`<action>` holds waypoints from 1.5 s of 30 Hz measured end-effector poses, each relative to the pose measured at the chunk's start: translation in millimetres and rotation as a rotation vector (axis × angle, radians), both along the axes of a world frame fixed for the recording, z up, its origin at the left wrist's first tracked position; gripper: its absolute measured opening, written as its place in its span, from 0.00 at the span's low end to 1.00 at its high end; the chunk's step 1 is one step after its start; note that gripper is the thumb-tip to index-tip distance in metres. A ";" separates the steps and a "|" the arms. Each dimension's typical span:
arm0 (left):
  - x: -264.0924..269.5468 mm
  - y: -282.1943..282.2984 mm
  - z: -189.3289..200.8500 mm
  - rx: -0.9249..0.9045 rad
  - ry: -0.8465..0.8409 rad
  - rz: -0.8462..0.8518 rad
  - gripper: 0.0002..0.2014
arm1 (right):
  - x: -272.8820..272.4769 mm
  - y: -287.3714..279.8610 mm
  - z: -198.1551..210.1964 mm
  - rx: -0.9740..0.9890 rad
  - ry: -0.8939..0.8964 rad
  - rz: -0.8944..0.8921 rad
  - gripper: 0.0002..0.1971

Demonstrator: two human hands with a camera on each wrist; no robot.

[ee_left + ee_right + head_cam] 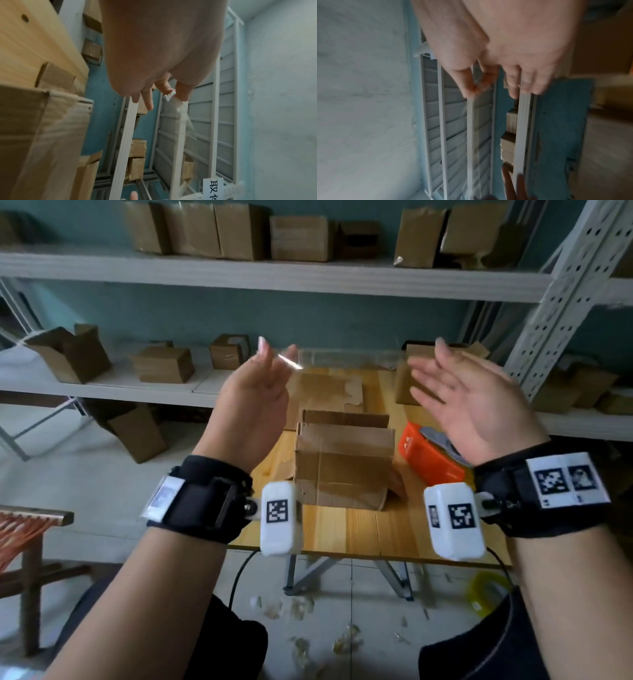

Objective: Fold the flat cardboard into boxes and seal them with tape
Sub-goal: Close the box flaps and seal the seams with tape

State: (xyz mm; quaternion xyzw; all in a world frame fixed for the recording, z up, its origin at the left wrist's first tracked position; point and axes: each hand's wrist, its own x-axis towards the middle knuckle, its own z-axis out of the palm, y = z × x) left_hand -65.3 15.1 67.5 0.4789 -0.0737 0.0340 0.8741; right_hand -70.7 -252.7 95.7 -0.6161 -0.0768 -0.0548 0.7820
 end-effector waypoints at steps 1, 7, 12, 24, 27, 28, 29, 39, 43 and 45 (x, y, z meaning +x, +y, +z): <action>4.2 -4.7 2.6 -0.072 0.004 -0.026 0.21 | 2.7 6.3 -3.5 0.044 -0.030 -0.005 0.11; 23.0 -28.4 -3.7 -0.248 0.159 -0.063 0.23 | 18.4 38.4 -27.9 0.210 0.004 0.001 0.06; 33.1 -33.8 -31.1 -0.191 0.240 -0.063 0.37 | 23.0 40.5 -42.4 0.171 0.101 -0.006 0.08; 22.5 -29.0 -54.7 -0.285 0.407 0.059 0.25 | 26.8 35.5 -55.8 0.159 0.354 -0.095 0.18; 16.0 -27.8 -56.2 -0.262 0.443 0.041 0.23 | 21.2 39.0 -63.8 0.101 0.334 -0.109 0.15; 15.1 -27.9 -55.6 -0.232 0.434 0.043 0.23 | 19.7 39.4 -66.6 0.085 0.318 -0.110 0.12; 14.6 -28.8 -53.8 -0.199 0.418 0.048 0.24 | 18.6 39.3 -69.2 0.069 0.302 -0.110 0.11; 17.6 -34.4 -59.1 -0.121 0.412 0.118 0.26 | 12.9 32.4 -77.2 0.038 0.260 -0.083 0.11; 10.9 -31.6 -64.6 -0.157 0.396 0.112 0.29 | 15.4 23.2 -79.8 0.070 0.261 -0.116 0.12; 5.7 -30.0 -66.7 -0.172 0.389 0.093 0.29 | 16.4 18.4 -82.1 0.095 0.262 -0.130 0.11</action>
